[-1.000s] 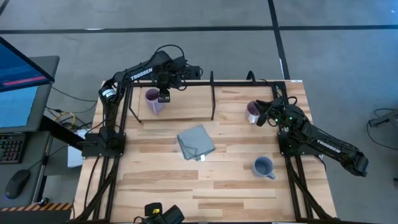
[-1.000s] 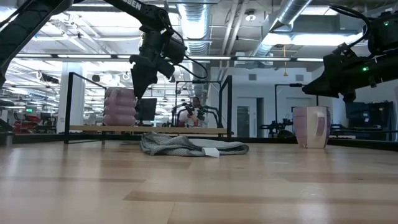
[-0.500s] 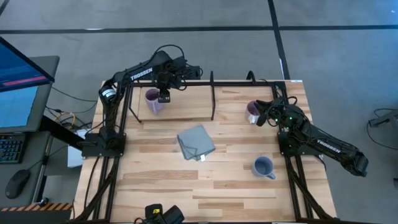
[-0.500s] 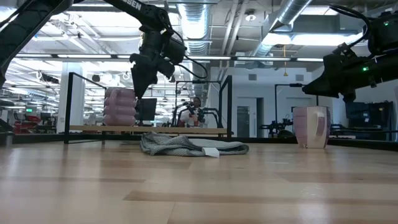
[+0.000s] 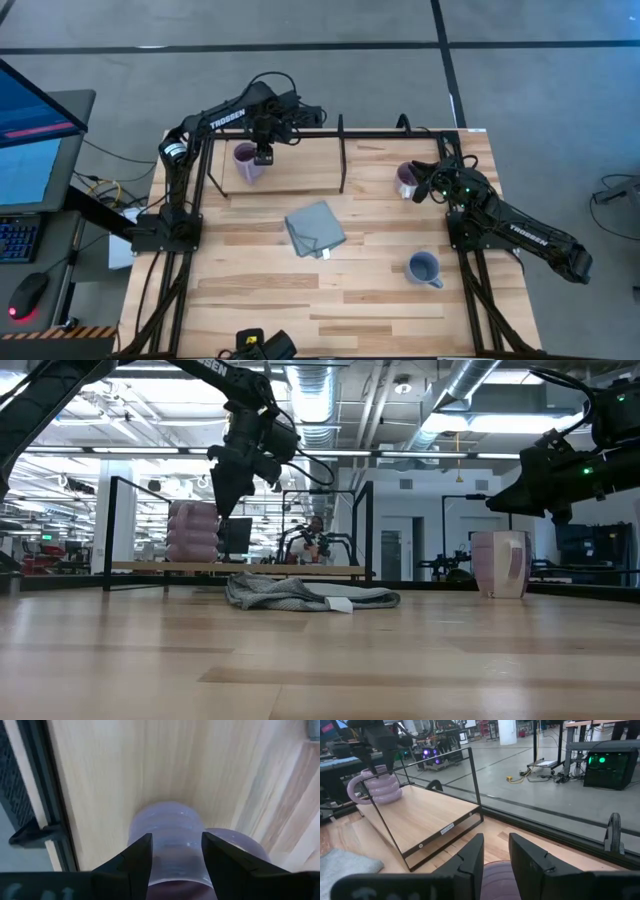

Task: Stack small to large cups/mugs on shelf
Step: Put the violet mug on the shelf, then put the violet patterned mug on the shelf

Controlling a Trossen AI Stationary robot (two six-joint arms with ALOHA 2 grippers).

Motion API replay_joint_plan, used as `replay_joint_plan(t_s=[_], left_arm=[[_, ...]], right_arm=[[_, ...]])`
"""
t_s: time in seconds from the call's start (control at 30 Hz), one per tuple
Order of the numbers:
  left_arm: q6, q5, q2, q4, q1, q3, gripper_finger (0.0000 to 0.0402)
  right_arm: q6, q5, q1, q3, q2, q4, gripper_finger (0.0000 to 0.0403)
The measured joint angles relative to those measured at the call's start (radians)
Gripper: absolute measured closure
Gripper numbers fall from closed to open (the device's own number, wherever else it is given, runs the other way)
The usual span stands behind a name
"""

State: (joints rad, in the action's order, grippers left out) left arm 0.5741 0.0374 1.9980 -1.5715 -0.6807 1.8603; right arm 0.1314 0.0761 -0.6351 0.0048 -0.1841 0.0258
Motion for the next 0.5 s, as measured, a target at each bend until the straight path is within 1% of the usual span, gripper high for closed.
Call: replay_joint_plan(t_s=[0.17, 0.23, 0.3, 0.37, 0.43, 0.5], left_arm=[[0.054, -0.044, 0.0, 0.029, 0.0, 0.001, 0.024], [0.085, -0.09, 0.0, 0.059, 0.0, 0.01, 0.024], [0.118, -0.169, 0.0, 0.098, 0.0, 0.029, 0.024], [0.127, -0.269, 0.0, 0.129, -0.005, 0.059, 0.024], [0.137, -0.374, -0.004, 0.171, -0.01, 0.098, 0.024], [0.137, -0.449, -0.01, 0.2, -0.019, 0.153, 0.024]], right_arm=[[0.0, 0.0, 0.0, 0.0, 0.0, 0.0, 0.0289], [0.0, 0.0, 0.0, 0.0, 0.0, 0.0, 0.0289], [0.0, 0.0, 0.0, 0.0, 0.0, 0.0, 0.0289], [0.0, 0.0, 0.0, 0.0, 0.0, 0.0, 0.0289], [-0.003, 0.0, 0.0, 0.0, 0.0, 0.0, 0.0289], [-0.005, 0.0, 0.0, 0.0, 0.0, 0.0, 0.0289]])
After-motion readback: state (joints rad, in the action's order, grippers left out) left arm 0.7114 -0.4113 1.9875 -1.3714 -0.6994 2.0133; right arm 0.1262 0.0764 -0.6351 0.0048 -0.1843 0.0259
